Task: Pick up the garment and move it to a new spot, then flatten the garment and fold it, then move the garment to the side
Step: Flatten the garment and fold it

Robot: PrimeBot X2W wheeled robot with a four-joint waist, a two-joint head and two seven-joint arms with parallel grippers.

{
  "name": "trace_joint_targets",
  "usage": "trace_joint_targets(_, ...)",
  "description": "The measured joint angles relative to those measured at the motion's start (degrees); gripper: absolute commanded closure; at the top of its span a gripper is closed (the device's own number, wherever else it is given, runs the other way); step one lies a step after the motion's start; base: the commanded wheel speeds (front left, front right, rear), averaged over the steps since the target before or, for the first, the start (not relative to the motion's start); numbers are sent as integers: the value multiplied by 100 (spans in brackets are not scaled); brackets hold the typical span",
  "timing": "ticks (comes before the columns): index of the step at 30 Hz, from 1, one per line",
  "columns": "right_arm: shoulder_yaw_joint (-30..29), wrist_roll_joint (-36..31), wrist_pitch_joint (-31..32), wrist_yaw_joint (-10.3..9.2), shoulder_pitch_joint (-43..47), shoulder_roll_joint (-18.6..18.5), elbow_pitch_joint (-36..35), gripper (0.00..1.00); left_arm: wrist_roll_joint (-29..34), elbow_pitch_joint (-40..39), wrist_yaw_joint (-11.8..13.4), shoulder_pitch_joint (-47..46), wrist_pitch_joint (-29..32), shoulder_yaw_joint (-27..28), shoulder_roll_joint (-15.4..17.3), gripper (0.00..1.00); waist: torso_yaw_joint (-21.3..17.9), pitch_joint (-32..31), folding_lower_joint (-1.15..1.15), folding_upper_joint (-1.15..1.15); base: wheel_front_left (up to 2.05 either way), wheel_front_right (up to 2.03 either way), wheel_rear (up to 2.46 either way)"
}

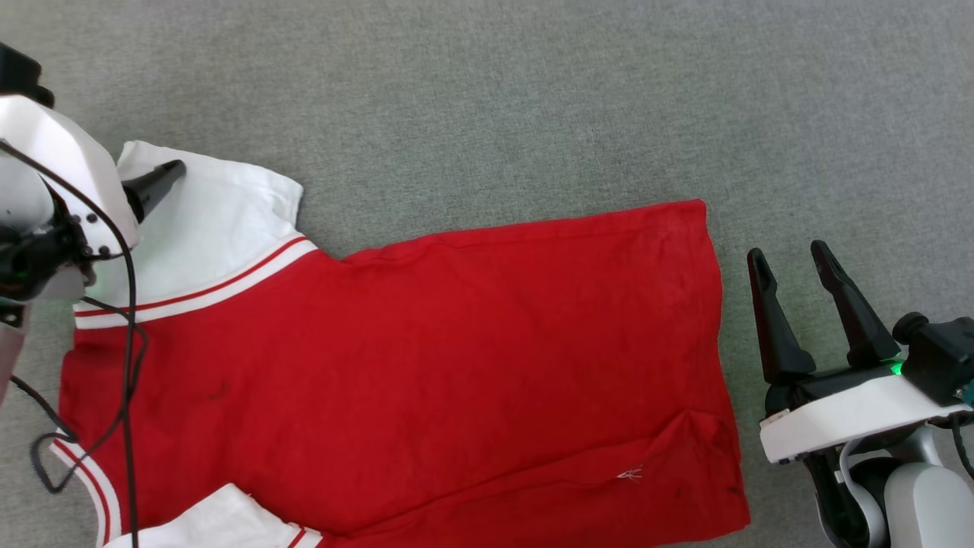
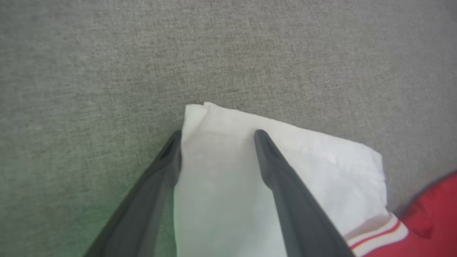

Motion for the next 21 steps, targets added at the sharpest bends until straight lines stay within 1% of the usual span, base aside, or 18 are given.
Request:
trace_joint_targets(2, -4, 38, -19, 0, -32, 2, 82, 0, 19, 41, 5, -86, 219, -77, 48, 0, -48, 63, 0, 0, 0, 0, 0)
trace_joint_targets(3, -5, 49, -25, 0, -50, 8, 119, 0, -5, 68, 44, -123, 349, -100, 52, 45, -67, 88, -1, 0, 0, 0, 0)
trace_joint_targets(4, -10, 99, -24, 0, -76, 8, 151, 0, -24, 86, 68, -166, 471, -118, 59, 64, -82, 110, -1, 0, 0, 0, 0)
trace_joint_targets(5, -9, 132, -16, 0, -103, 9, 175, 0, -24, 100, 88, -188, 524, -130, 59, 100, -96, 126, -1, 0, 0, 0, 0)
trace_joint_targets(7, 7, 424, 157, 0, -214, -5, 268, 0, -68, 171, 103, -217, 564, -131, 14, 100, -129, 170, -1, 0, 0, 0, 0)
trace_joint_targets(11, 14, 945, 614, 0, -372, -180, 435, 0, -3, 276, 137, -219, 405, -148, -57, 100, -111, 136, -2, 0, 0, 0, 0)
trace_joint_targets(15, 46, 1326, 1474, 0, -664, -643, 646, 0, 78, 371, 146, -224, 166, -181, -174, 100, -55, 34, -2, 0, 0, 0, 0)
trace_joint_targets(18, 158, 1596, 2238, 0, -933, -996, 720, 0, 127, 355, 129, -260, -18, -197, -302, 100, 60, -35, -1, 0, 0, 0, 0)
trace_joint_targets(21, 255, 1797, 2931, 0, -1209, -1259, 737, 0, 183, 234, 77, -337, -203, -214, -430, 100, 206, -95, -1, 0, 0, 0, 0)
